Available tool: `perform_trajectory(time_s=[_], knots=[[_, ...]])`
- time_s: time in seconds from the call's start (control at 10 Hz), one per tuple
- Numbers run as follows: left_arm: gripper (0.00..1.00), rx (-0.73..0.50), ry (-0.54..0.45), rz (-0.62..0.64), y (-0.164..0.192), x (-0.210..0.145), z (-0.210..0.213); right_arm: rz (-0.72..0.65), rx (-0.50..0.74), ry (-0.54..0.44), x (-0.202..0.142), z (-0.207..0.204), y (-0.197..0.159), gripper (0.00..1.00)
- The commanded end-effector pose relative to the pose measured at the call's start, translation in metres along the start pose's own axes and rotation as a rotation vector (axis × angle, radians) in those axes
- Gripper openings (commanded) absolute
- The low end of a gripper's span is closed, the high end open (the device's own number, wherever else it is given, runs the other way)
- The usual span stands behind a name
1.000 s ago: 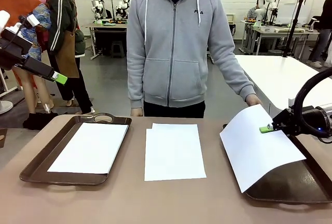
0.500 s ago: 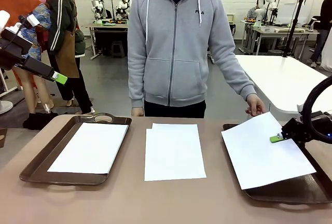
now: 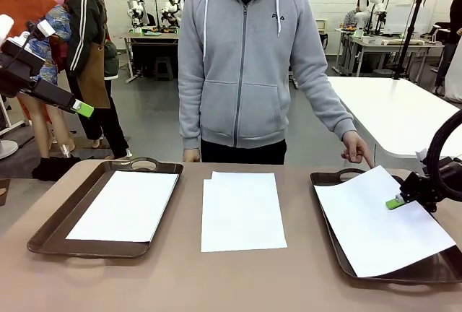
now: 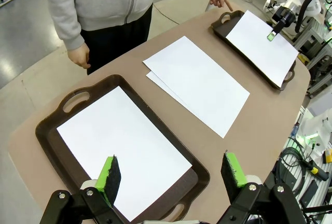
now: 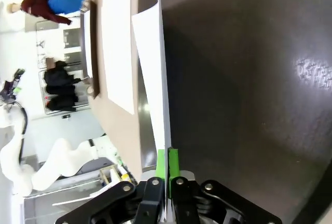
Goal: Sort the A4 documents.
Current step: Place the A4 Paper in the designated Handle tray.
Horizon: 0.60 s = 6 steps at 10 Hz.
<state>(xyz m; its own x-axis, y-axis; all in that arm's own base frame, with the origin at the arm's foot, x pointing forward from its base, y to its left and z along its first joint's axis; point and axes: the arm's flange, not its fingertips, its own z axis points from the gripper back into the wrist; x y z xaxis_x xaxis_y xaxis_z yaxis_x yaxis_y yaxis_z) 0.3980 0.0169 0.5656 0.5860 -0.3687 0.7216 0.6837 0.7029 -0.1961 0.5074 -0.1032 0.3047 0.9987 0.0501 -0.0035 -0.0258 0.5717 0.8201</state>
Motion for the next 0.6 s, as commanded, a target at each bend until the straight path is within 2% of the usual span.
perform_trajectory(time_s=[0.0,0.5], knots=[[1.00,0.003,0.003,-0.003,-0.0011,0.0003,-0.0007,-0.048,-0.105,-0.025,0.0071,-0.0081,0.0025,0.01],[1.00,0.003,0.003,-0.003,-0.0011,0.0003,-0.0007,-0.092,-0.178,-0.098,0.0079,-0.0172,-0.0061,0.01]])
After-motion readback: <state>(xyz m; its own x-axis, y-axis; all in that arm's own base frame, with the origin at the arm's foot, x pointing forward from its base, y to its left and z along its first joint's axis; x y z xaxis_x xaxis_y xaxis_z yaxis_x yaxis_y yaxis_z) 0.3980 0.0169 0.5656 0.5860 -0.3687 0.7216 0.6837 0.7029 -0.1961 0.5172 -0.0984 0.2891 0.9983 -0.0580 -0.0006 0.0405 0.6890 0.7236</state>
